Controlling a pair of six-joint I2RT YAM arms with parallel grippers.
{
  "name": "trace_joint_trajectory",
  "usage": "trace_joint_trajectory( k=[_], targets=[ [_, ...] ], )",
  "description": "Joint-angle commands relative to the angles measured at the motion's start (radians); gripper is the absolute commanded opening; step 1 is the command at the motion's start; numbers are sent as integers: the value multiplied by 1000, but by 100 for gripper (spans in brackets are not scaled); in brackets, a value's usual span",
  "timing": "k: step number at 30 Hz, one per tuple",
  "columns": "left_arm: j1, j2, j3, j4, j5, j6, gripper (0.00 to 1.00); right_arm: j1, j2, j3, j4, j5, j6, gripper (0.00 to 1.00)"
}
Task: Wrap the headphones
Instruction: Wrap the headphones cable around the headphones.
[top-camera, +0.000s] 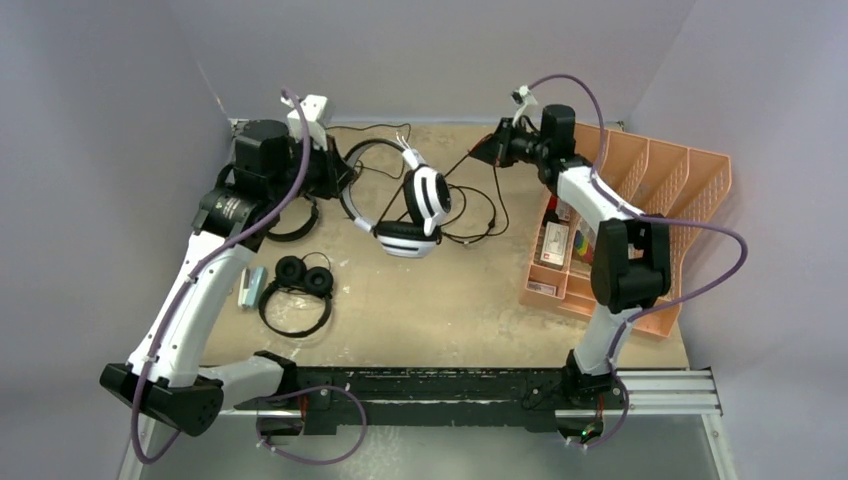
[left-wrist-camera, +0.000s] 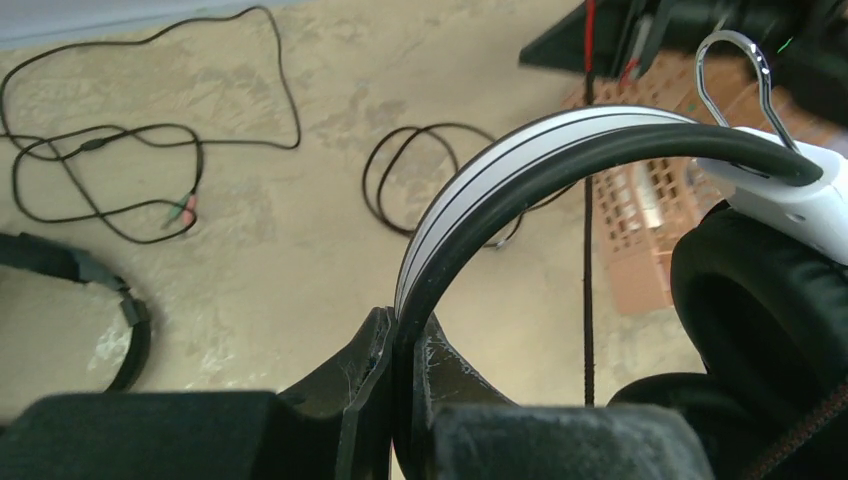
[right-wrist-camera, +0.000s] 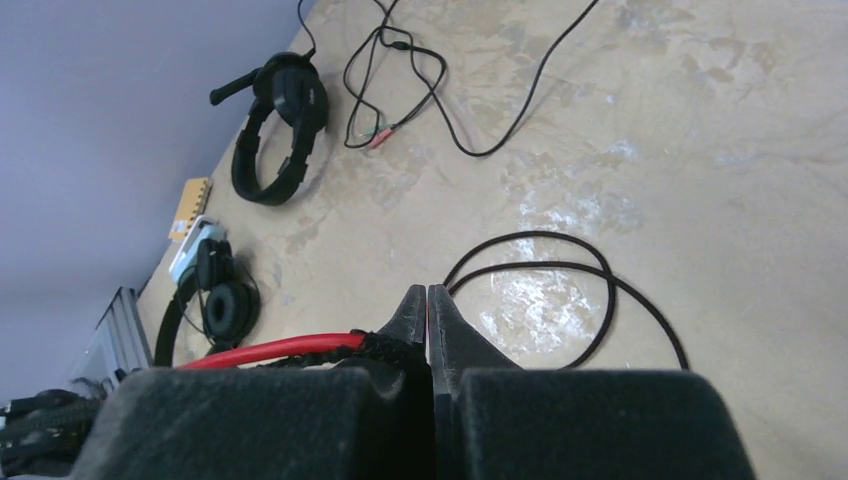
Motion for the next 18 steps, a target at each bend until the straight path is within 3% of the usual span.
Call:
trace_joint_trajectory(
  k=[1, 7, 11, 14, 18],
  targets=[
    [-103, -22, -44, 9, -194, 120, 0, 1, 51, 246, -407, -73, -100, 0],
    [-173, 39, -116, 47, -515, 168, 0, 1, 64, 502, -596, -144, -52, 0],
    [-184, 81, -145, 141, -698, 131, 0, 20, 75, 575, -625, -272, 64, 0],
    [-185, 126, -130, 188, -785, 71, 0, 63, 58, 571, -586, -348, 134, 0],
    [-185, 209, -84, 216, -923, -24, 0, 155, -11, 494, -401, -368, 275, 0]
  ],
)
